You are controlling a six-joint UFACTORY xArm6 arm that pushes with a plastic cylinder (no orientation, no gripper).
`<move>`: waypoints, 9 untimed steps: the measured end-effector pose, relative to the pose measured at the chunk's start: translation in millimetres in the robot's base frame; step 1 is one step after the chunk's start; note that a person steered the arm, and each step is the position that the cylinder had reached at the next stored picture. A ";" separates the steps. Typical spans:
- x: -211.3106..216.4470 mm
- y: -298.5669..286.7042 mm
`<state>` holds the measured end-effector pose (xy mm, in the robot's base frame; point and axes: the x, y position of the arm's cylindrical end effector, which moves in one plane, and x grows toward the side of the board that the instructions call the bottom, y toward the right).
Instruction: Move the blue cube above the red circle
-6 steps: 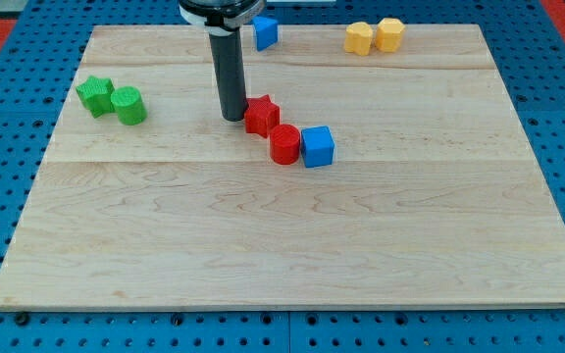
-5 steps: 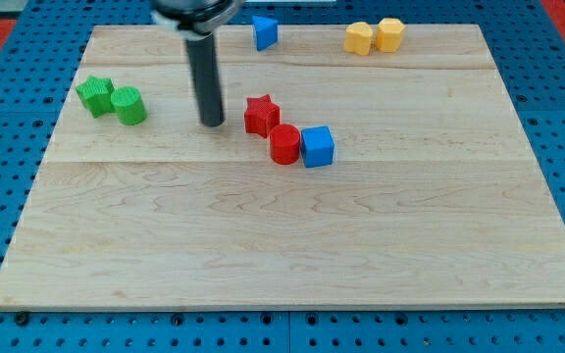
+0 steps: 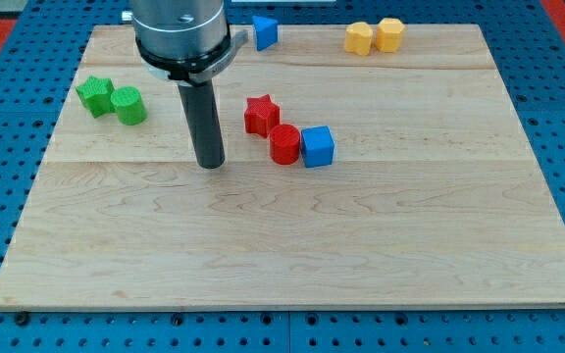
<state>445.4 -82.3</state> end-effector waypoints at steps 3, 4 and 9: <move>0.4 21.8; 0.5 29.0; 13.8 101.8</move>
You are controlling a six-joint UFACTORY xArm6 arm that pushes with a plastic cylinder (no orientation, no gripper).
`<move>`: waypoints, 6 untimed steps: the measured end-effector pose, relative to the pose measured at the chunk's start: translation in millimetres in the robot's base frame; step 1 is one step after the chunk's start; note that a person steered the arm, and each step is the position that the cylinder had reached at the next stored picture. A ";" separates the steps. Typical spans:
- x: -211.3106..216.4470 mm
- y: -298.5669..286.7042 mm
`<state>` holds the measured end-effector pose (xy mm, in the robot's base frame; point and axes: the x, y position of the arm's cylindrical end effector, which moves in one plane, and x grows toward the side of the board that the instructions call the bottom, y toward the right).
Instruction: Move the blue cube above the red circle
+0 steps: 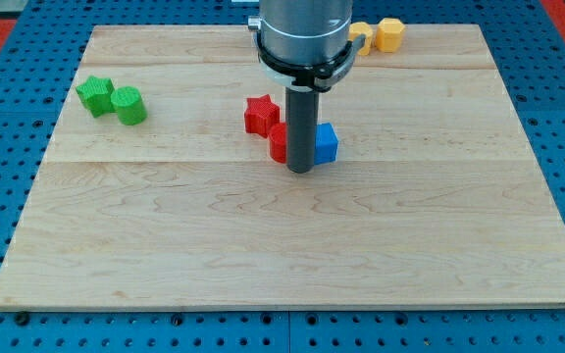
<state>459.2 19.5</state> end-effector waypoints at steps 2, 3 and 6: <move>-15.6 45.1; -72.8 41.5; -29.3 51.7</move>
